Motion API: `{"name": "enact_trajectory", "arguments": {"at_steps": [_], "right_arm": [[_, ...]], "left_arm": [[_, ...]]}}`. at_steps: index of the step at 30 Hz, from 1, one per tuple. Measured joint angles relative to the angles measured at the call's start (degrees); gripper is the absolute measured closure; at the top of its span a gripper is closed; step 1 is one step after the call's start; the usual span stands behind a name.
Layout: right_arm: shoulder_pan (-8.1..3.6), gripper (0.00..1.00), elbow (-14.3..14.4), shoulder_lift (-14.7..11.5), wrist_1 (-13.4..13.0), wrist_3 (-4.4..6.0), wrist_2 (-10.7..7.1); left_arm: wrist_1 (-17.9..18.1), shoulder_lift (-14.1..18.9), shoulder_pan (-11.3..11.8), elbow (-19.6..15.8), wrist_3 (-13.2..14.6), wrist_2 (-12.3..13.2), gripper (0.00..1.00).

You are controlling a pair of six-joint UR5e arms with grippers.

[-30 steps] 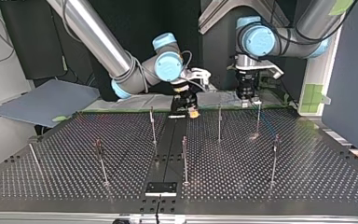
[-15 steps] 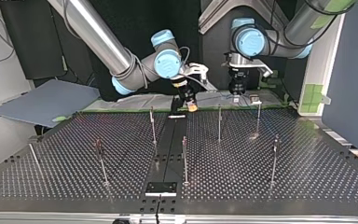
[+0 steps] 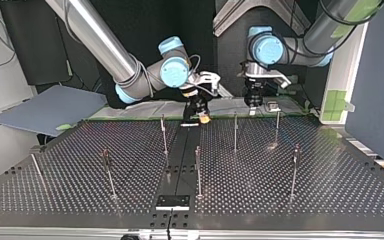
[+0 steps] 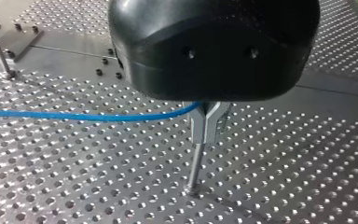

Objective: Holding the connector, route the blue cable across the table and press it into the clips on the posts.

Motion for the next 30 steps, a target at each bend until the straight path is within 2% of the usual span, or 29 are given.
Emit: {"name": "enact_trajectory", "arguments": {"at_steps": [9, 14, 20, 30], "right_arm": [[-0.44, 1.00, 0.0, 1.1, -0.6, 0.17, -0.37], [-0.87, 1.00, 0.0, 1.1, -0.8, 0.24, -0.41], [-1.59, 1.00, 0.0, 1.2, -1.1, 0.29, -0.46], [-2.63, 1.00, 0.0, 1.3, -2.9, 0.70, -0.55]], "left_arm": [[-0.2, -0.4, 1.2, 0.6, -1.2, 1.3, 1.00], [0.0, -2.4, 1.5, 0.7, -1.6, 2.0, 1.00], [2.4, -4.7, 1.6, 1.0, -2.5, 2.3, 1.00], [2.3, -5.1, 2.0, 4.0, -2.5, 2.5, 1.00]]}}
